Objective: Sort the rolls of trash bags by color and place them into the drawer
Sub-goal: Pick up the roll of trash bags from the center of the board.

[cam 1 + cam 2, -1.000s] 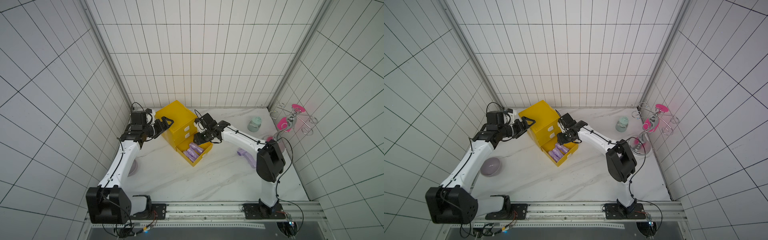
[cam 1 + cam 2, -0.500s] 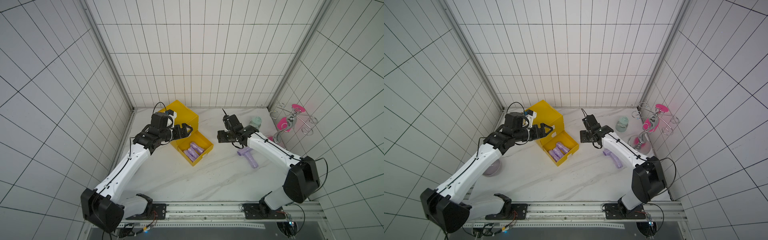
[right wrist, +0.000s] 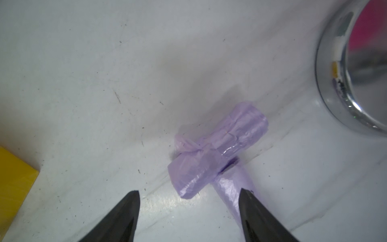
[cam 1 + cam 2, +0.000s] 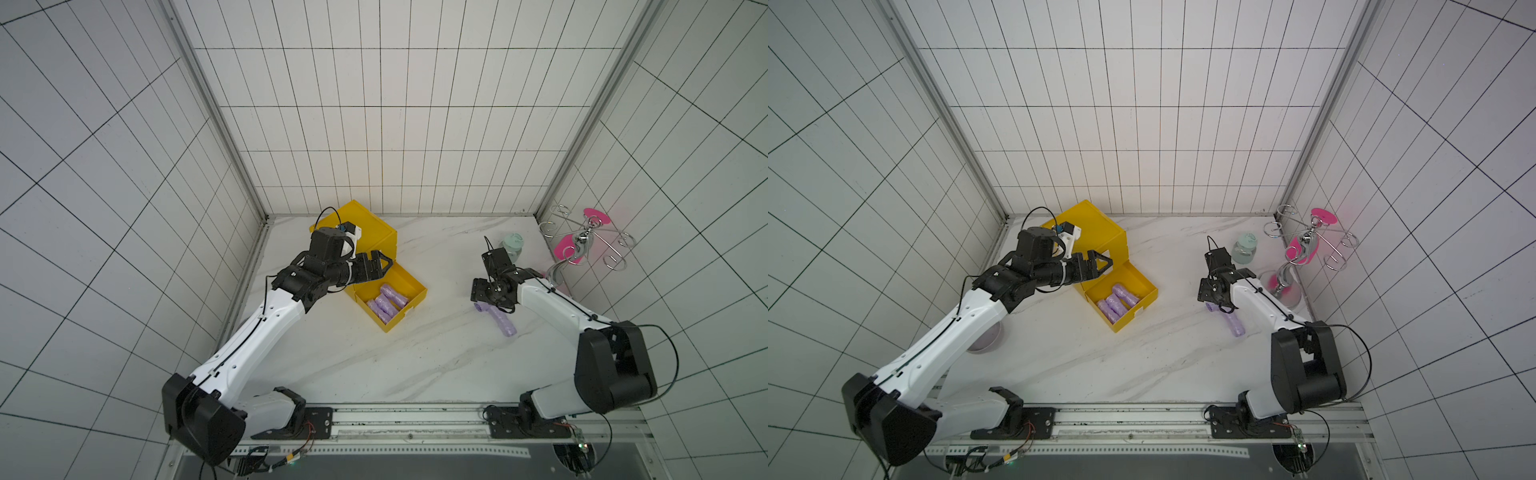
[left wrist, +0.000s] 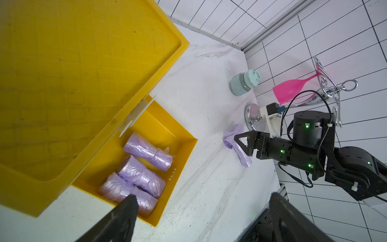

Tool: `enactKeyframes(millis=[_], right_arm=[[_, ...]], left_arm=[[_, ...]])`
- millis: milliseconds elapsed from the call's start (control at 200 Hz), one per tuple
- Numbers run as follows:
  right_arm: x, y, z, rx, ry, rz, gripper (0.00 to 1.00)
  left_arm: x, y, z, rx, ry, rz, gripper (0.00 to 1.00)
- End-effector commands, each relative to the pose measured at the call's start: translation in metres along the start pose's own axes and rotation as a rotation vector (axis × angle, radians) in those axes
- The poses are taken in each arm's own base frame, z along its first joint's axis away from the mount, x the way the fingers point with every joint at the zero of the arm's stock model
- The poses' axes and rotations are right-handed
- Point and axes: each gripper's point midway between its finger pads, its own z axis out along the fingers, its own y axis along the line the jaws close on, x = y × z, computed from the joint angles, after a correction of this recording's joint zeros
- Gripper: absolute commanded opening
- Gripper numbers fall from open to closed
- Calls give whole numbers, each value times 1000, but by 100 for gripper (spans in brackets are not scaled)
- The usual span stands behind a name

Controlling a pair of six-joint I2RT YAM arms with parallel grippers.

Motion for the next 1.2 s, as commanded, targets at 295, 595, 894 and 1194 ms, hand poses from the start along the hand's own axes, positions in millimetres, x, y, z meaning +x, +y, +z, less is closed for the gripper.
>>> enactKeyframes(millis=[295, 595, 894, 1194], right_arm=[[-5, -19, 42, 61, 56, 89, 83], [-10, -11, 63, 52, 81, 80, 76], [-26, 31, 61, -42, 57, 13, 42], [-32, 74, 49, -138, 49, -78, 16]], left_arm=[[3, -3, -9, 10, -16, 18, 97], [1, 5, -14, 18, -18, -5, 97], [-1, 14, -19, 21, -24, -31, 97], [-6, 25, -29, 30, -38, -67, 97]])
